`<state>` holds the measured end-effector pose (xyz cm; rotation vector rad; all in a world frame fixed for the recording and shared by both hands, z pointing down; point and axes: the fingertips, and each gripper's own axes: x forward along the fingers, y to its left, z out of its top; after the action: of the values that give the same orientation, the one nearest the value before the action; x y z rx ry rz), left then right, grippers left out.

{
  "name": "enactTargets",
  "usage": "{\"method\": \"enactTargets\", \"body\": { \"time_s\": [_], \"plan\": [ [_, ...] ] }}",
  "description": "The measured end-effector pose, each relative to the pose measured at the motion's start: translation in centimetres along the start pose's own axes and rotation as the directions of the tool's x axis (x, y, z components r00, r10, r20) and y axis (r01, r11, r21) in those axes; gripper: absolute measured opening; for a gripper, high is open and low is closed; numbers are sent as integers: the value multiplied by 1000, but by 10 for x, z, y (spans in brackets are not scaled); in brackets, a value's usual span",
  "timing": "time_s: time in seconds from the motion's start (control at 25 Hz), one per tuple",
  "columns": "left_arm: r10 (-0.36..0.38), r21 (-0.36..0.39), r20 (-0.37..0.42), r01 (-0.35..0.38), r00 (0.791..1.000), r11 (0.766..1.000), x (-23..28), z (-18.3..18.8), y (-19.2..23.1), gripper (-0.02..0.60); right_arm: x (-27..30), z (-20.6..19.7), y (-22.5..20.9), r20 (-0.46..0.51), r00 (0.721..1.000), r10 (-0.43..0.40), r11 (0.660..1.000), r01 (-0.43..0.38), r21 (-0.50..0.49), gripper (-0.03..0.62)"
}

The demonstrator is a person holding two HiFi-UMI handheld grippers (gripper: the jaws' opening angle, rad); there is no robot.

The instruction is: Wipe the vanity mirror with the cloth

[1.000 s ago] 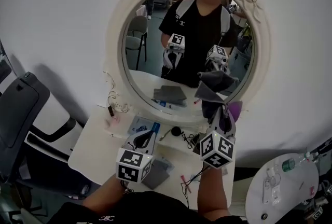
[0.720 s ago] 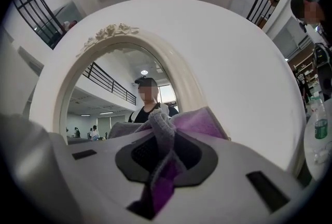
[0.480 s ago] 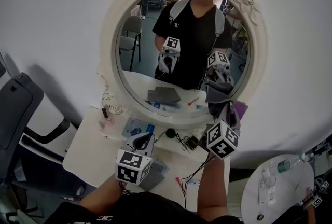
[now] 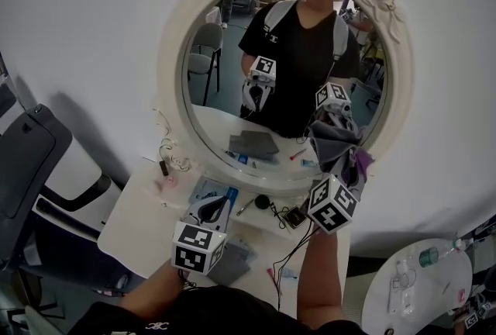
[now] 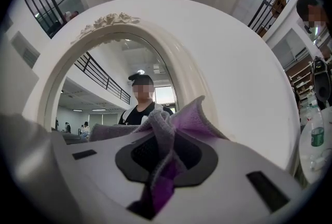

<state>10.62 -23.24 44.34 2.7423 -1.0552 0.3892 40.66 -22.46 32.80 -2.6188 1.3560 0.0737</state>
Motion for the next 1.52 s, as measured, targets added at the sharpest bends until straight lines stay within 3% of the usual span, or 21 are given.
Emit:
{"method": "enactTargets", "body": {
  "time_s": [0.32,0.84,1.24,1.52],
  "plan": [
    [14,4,-20,-14,1000,1000,0,-6,5,6,8,9,7,8,999,41,998,-41,45,49],
    [20,-8,-25,-20,1000,1000,-9,-13,15,5,19,86,22,115,987,115,992,-119,36,49],
    [19,-29,-16,-20,1000,999,-11,-15,22,5,26,146,48,207,964,166,985,-152,-81,49],
    [42,-41,-24,-43,999,998,-18,-19,36,5,28,188,73,300,941,159,973,-97,-209,49]
  ]
}}
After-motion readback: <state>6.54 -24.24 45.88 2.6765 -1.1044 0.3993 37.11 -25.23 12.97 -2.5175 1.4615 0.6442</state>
